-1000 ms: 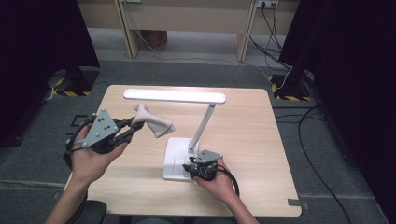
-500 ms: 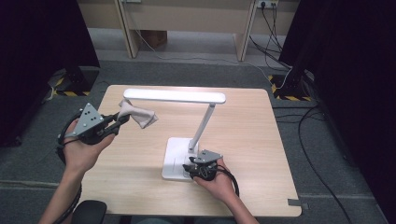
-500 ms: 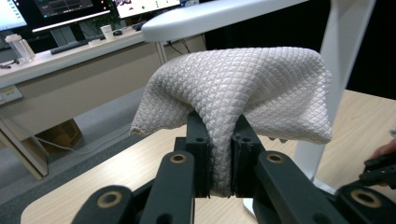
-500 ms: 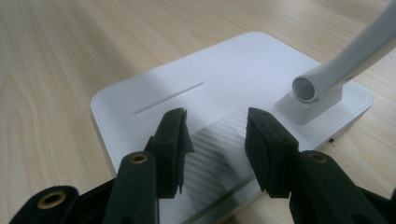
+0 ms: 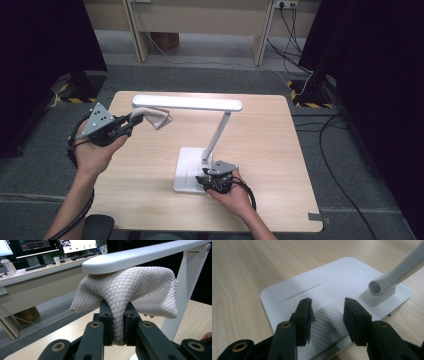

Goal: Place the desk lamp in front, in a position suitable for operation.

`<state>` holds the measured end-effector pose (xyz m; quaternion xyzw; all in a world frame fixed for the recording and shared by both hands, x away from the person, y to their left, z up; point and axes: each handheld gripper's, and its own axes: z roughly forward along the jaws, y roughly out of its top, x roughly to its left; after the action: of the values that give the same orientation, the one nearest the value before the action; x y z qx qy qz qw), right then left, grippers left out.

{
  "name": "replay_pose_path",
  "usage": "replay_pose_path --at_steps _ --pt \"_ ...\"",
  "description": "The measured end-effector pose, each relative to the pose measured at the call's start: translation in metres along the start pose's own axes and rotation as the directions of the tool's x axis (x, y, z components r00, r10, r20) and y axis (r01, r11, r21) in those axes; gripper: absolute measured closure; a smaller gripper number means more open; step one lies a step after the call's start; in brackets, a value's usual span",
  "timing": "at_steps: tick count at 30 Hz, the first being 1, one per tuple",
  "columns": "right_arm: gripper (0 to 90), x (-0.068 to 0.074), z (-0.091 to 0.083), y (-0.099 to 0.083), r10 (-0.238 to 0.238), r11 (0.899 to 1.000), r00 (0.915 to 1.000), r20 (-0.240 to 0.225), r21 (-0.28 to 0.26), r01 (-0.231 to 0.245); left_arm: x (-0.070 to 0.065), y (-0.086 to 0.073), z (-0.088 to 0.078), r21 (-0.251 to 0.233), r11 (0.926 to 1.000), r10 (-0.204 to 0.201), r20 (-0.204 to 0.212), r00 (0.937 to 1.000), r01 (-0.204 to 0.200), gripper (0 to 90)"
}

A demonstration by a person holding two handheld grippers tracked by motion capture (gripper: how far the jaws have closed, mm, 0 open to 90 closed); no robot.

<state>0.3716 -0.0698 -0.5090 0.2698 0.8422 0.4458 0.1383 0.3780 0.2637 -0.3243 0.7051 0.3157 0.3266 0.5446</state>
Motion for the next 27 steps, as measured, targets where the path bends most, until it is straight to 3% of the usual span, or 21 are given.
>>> replay_pose_path --at_steps 6,27 --pt "58.3 0.000 0.000 0.000 -0.001 1.000 1.0000 -0.001 0.003 0.001 -0.005 0.003 0.005 -0.012 0.9999 -0.008 0.014 0.9999 0.008 80.1" --pt "58.4 0.000 0.000 0.000 -0.001 1.000 1.0000 0.001 0.000 0.001 -0.022 0.013 0.017 -0.021 0.9995 0.024 0.046 0.9987 -0.023 80.1"
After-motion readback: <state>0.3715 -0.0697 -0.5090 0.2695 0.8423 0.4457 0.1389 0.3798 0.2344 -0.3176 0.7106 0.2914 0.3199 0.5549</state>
